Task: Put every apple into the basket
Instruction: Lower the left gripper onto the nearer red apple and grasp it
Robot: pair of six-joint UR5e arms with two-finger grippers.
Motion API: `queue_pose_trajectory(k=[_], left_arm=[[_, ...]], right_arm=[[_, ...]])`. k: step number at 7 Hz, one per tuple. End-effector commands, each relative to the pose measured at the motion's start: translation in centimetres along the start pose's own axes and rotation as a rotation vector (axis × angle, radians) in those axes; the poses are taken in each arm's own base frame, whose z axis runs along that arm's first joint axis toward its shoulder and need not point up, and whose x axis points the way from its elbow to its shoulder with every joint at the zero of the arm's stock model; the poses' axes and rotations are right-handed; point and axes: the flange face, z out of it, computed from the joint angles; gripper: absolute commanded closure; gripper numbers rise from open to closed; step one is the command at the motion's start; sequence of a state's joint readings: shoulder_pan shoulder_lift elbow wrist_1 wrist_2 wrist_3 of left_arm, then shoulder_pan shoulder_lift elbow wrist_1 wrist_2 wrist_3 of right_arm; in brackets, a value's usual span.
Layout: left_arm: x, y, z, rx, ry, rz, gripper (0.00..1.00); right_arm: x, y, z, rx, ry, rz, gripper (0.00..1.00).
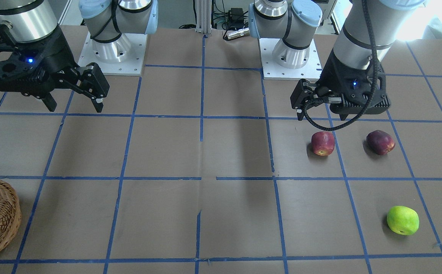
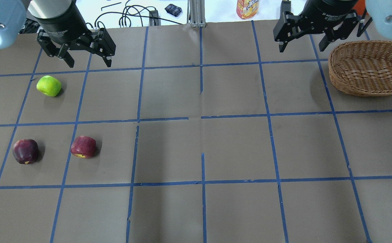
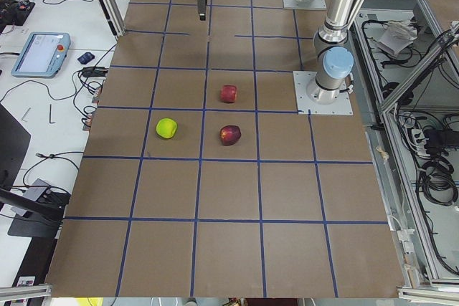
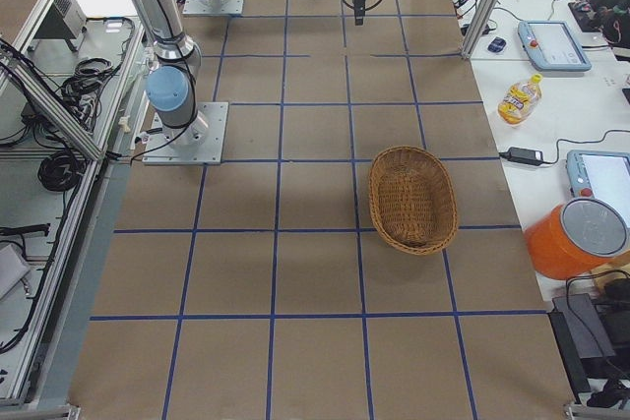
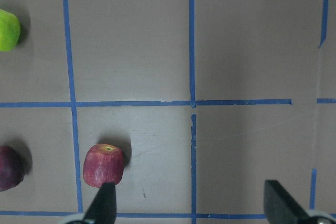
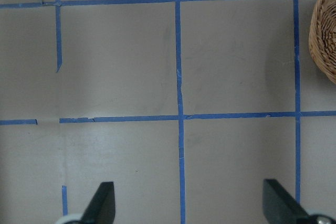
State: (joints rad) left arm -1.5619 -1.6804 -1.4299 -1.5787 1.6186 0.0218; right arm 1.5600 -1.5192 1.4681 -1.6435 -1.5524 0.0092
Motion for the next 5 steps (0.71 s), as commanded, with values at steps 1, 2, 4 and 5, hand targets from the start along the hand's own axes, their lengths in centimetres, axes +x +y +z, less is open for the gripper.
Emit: queue_pose_trajectory(k=[1, 2, 4, 5], left_arm=[[-0.5, 0.3, 0.8, -0.017, -0.071, 0.005, 0.0], [-1.0, -0.2, 1.1, -0.017, -0.122, 0.007, 0.0], [-1.8, 0.2, 3.1, -0.077, -0.124, 0.036, 0.0], [-4.2, 1.4, 5.4, -0.128, -0.107, 0.103, 0.0]], right_arm=[[0.0, 0.1, -0.1, 0.002, 0.0, 0.0, 0.0], [0.0, 0.0, -0.1, 0.0, 0.0, 0.0, 0.0], [0.0, 0.0, 0.2, -0.003, -0.001, 0.0, 0.0], [0.0, 0.0, 0.2, -0.003, 0.0, 0.0, 0.0]])
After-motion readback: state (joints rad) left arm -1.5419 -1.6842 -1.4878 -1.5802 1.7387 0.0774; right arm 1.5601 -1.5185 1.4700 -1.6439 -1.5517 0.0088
